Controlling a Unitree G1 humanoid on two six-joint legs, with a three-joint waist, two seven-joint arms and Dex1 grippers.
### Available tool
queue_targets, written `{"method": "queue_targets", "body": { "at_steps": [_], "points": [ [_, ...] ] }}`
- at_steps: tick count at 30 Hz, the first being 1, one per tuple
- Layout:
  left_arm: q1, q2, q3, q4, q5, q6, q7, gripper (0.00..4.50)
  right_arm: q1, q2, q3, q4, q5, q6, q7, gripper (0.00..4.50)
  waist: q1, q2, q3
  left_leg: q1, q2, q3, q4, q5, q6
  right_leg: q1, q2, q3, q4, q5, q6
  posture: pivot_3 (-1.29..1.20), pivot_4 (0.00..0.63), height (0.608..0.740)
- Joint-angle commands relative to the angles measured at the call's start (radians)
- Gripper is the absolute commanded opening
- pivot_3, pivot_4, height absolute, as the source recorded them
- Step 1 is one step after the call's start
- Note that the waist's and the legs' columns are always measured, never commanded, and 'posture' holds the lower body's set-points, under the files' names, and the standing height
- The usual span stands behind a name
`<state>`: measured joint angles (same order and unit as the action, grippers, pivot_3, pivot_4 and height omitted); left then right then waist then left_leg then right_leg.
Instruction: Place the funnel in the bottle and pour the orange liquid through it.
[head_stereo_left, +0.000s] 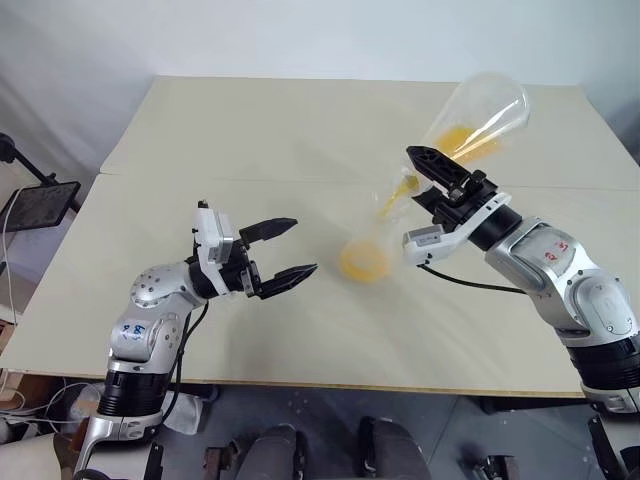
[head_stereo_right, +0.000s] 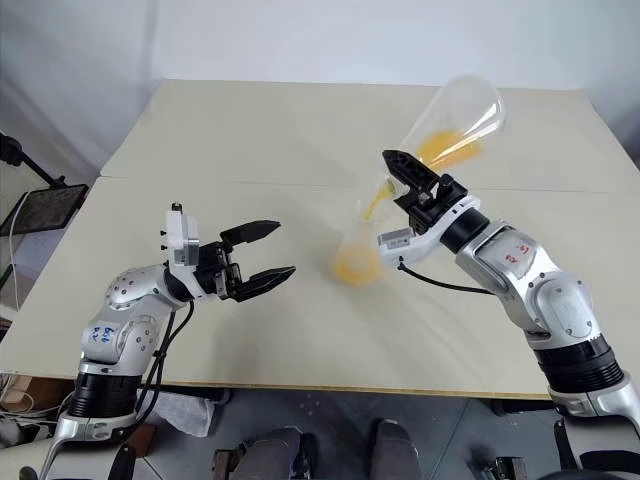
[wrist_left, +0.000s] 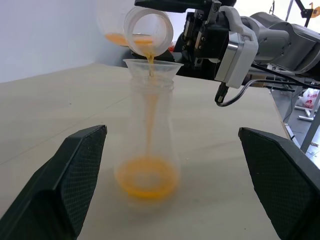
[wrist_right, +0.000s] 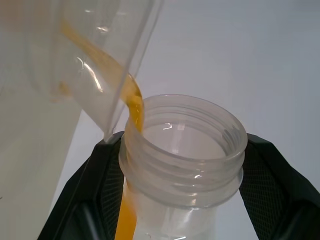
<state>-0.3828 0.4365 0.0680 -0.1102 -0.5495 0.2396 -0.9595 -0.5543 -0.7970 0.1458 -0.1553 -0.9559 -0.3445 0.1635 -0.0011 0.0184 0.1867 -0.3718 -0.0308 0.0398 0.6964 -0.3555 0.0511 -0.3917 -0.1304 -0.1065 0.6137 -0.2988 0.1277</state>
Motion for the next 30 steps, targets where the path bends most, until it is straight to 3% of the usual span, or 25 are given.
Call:
{"method": "queue_targets", "body": {
  "at_steps": [1, 30],
  "points": [
    [-0.004, -0.003, 0.006, -0.039, -0.009, -0.021, 0.001, 4.50, -0.033, -0.002, -0.023, -0.020, 0.001, 0.004, -0.018, 2.78, 0.000, 0.000, 0.000, 0.000, 0.000, 0.000, 0.000, 0.000, 0.000, 0.000, 0.000, 0.000, 0.000, 0.000, 0.000, 0.00, 0.150, 0.740],
    [-0.003, -0.009, 0.005, -0.041, -0.009, -0.024, 0.002, 4.50, -0.026, -0.021, -0.035, -0.011, -0.023, -0.005, -0.052, 2.78, 0.000, 0.000, 0.000, 0.000, 0.000, 0.000, 0.000, 0.000, 0.000, 0.000, 0.000, 0.000, 0.000, 0.000, 0.000, 0.00, 0.150, 0.740]
  ]
}}
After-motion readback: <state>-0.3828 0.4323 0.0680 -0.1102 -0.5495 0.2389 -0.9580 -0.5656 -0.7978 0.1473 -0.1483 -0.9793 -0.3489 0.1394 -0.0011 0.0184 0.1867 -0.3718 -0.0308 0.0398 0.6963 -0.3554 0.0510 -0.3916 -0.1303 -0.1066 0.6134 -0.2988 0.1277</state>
